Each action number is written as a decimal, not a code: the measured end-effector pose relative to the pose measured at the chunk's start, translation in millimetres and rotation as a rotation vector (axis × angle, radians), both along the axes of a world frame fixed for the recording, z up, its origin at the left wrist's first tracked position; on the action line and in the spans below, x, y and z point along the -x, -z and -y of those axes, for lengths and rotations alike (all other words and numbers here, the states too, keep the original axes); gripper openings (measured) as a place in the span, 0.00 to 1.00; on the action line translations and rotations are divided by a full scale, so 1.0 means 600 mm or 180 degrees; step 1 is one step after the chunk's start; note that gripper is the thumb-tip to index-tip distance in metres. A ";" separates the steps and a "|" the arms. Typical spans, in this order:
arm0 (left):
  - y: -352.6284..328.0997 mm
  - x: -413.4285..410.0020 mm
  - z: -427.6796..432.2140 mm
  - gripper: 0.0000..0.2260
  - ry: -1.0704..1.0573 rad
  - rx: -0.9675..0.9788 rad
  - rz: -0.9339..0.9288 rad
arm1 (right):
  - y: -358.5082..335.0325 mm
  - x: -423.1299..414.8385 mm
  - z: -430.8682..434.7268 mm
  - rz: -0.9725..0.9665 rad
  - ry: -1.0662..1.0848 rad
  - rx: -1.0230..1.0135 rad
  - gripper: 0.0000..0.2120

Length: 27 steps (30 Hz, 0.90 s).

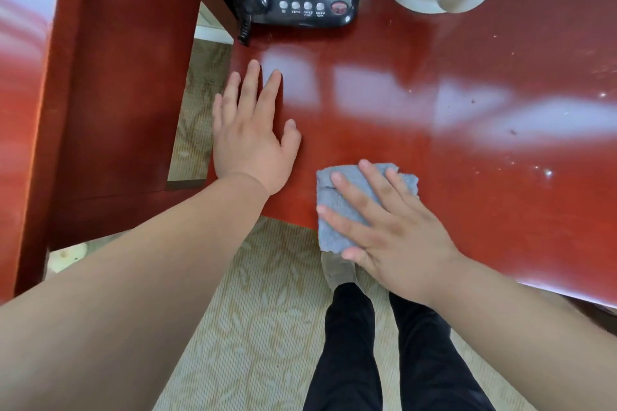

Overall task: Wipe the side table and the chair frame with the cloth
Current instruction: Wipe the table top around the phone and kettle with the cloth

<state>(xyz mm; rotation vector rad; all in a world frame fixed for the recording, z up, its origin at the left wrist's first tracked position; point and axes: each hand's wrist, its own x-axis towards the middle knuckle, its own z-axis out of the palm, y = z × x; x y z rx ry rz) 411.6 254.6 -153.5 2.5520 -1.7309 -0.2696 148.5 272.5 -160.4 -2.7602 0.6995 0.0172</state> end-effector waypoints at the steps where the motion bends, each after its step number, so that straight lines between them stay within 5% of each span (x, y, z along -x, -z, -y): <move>1: 0.001 0.000 0.001 0.31 0.0002 -0.0001 -0.0007 | 0.001 0.015 0.003 -0.0032 -0.0117 0.0037 0.29; 12: 0.006 0.000 -0.001 0.31 0.0005 -0.0029 0.0084 | 0.001 -0.060 0.196 -0.0187 0.1574 0.0007 0.32; 20: -0.007 0.014 0.002 0.31 0.0042 -0.0209 0.0291 | -0.014 0.069 -0.066 -0.0438 0.0721 -0.0059 0.43; 27: -0.025 0.110 0.105 0.27 0.0490 0.0504 -0.0075 | 0.007 0.021 0.146 -0.0215 0.1057 0.0232 0.38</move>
